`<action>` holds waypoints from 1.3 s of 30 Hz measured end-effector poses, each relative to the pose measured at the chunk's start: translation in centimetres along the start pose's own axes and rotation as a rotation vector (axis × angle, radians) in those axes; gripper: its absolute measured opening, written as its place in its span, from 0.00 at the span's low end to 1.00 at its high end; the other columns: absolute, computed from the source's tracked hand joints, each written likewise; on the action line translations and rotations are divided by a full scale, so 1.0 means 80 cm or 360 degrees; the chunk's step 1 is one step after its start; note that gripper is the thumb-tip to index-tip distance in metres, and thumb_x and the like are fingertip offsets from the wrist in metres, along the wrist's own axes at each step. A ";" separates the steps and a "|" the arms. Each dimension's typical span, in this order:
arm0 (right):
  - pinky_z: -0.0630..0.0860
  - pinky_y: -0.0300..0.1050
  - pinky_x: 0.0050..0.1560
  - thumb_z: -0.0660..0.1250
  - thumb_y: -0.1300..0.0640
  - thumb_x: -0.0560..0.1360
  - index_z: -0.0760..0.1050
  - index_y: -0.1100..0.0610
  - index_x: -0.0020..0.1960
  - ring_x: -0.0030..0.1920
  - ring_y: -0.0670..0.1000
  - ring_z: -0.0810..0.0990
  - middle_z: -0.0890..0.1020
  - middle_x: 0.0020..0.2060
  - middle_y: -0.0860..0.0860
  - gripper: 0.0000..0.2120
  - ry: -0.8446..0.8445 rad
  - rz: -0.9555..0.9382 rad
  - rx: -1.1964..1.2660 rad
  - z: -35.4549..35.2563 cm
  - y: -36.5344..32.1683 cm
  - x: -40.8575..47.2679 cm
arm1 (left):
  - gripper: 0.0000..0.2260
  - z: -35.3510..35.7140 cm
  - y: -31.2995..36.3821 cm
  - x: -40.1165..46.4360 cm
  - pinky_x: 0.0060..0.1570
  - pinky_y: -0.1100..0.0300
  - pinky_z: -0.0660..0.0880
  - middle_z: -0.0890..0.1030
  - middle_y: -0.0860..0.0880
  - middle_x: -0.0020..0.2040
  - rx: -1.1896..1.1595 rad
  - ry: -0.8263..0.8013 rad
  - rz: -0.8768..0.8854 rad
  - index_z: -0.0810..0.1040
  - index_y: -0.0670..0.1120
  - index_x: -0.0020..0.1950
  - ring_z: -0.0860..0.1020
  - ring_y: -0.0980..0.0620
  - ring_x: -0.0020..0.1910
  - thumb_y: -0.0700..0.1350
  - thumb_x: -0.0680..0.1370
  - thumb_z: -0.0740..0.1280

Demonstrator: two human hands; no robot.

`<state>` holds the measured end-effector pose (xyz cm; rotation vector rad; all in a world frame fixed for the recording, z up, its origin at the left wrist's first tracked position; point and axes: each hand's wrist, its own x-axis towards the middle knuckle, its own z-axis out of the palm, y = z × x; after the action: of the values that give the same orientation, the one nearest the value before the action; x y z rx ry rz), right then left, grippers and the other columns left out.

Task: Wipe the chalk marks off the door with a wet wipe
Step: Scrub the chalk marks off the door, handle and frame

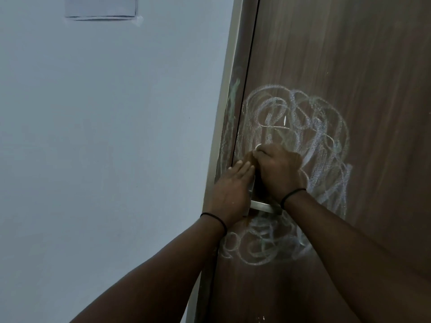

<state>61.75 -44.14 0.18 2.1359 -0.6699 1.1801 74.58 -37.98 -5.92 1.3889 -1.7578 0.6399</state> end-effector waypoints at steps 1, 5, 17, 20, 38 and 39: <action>0.77 0.51 0.51 0.66 0.64 0.78 0.81 0.65 0.50 0.51 0.58 0.79 0.82 0.48 0.58 0.06 -0.0011 -0.0020 0.0024 0.002 0.002 -0.006 | 0.23 0.003 0.002 0.003 0.74 0.53 0.57 0.68 0.45 0.74 0.0028 -0.0041 0.0039 0.67 0.43 0.74 0.63 0.46 0.75 0.39 0.79 0.60; 0.74 0.50 0.54 0.67 0.64 0.76 0.82 0.64 0.50 0.51 0.60 0.80 0.83 0.47 0.59 0.06 0.0225 0.0115 -0.0033 -0.004 0.030 -0.023 | 0.20 0.012 0.008 0.007 0.67 0.51 0.68 0.76 0.44 0.67 0.0150 -0.0051 0.0071 0.74 0.42 0.68 0.71 0.45 0.68 0.39 0.76 0.62; 0.70 0.52 0.50 0.68 0.58 0.74 0.83 0.58 0.43 0.45 0.58 0.76 0.81 0.41 0.56 0.06 0.0230 0.0302 -0.0199 -0.022 0.033 0.011 | 0.19 0.014 0.008 0.009 0.63 0.51 0.72 0.78 0.46 0.65 0.0100 0.0012 0.0003 0.76 0.43 0.66 0.74 0.46 0.66 0.39 0.75 0.64; 0.68 0.51 0.55 0.66 0.54 0.76 0.84 0.54 0.42 0.48 0.54 0.75 0.82 0.42 0.51 0.09 0.0171 0.0342 -0.0159 -0.018 0.031 0.042 | 0.22 0.018 -0.002 0.004 0.72 0.52 0.61 0.69 0.48 0.74 -0.0016 -0.0094 -0.0006 0.68 0.45 0.74 0.63 0.48 0.75 0.40 0.79 0.60; 0.72 0.48 0.52 0.73 0.67 0.67 0.84 0.58 0.35 0.42 0.53 0.81 0.85 0.36 0.51 0.06 -0.0009 -0.0003 0.0220 -0.009 0.009 0.044 | 0.26 0.018 -0.012 -0.003 0.76 0.53 0.53 0.60 0.48 0.78 -0.0247 -0.0211 0.0021 0.61 0.46 0.78 0.55 0.51 0.78 0.44 0.79 0.57; 0.73 0.49 0.50 0.72 0.67 0.68 0.84 0.58 0.36 0.41 0.54 0.81 0.85 0.36 0.52 0.06 0.0033 0.0113 0.0211 -0.007 0.010 0.051 | 0.26 0.019 -0.013 -0.004 0.76 0.53 0.53 0.60 0.48 0.78 -0.0246 -0.0208 0.0008 0.61 0.46 0.78 0.54 0.51 0.78 0.44 0.79 0.57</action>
<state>62.84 -44.85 4.21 2.2216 -0.6804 1.3159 75.18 -39.30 -7.11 1.3454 -1.8716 0.4138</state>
